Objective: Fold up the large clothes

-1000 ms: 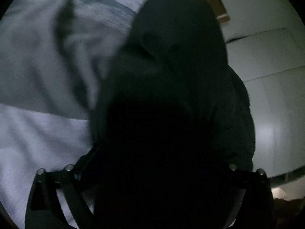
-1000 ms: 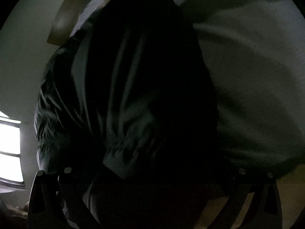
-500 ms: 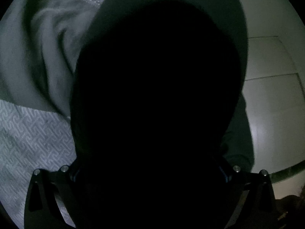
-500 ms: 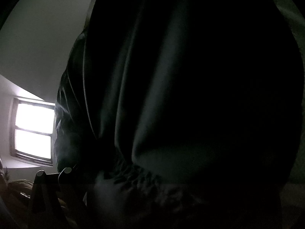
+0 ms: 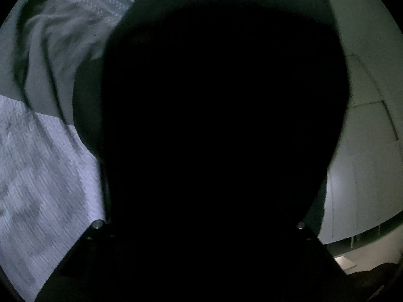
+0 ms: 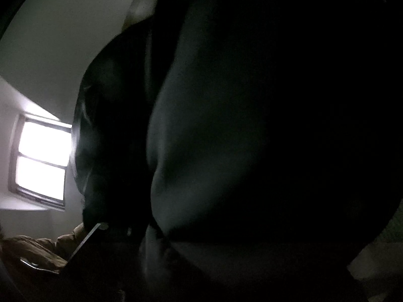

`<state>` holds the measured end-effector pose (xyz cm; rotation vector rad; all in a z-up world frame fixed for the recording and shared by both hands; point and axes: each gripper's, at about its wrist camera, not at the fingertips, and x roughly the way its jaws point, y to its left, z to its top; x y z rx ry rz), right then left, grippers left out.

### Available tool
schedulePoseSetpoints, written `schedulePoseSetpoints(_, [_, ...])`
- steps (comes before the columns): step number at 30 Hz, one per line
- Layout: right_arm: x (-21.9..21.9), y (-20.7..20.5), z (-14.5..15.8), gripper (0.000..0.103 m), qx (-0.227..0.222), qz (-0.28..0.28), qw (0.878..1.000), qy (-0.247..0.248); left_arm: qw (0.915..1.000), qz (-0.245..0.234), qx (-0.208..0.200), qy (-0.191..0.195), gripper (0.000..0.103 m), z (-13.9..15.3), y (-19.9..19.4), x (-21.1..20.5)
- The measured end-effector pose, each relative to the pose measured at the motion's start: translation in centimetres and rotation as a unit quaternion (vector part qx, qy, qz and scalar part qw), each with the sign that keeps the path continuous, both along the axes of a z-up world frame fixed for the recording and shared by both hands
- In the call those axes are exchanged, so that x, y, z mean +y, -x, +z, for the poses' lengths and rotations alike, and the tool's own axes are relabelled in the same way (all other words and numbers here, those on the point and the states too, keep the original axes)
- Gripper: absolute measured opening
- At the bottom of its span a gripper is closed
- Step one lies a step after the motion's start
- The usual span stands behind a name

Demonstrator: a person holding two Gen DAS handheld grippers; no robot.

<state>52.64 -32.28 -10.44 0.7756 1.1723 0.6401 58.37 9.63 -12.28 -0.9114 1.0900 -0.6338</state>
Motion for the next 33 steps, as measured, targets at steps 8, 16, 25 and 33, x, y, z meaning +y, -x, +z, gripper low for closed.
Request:
schedulePoseSetpoints(8, [1.4, -0.3, 7.9, 0.023, -0.074, -0.012, 0.997, -0.005, 0.9975, 0.037, -0.036, 0.047, 0.027, 4.4, 0.9, 0.4])
schedulePoseSetpoints(16, [2.4, 0.3, 16.4, 0.022, -0.146, -0.001, 0.989, 0.014, 0.9923, 0.033, -0.099, 0.066, 0.026, 11.1, 0.7, -1.0])
schedulePoseSetpoints(25, [0.1, 3.0, 23.8, 0.022, -0.204, -0.006, 0.979, 0.025, 0.9868, 0.027, -0.147, 0.063, 0.026, 16.5, -0.7, -4.6])
schedulePoseSetpoints(33, [-6.3, 5.0, 24.4, 0.022, -0.209, -0.029, 0.977, 0.042, 0.9863, 0.016, -0.153, 0.059, 0.026, 16.2, -1.2, -9.8])
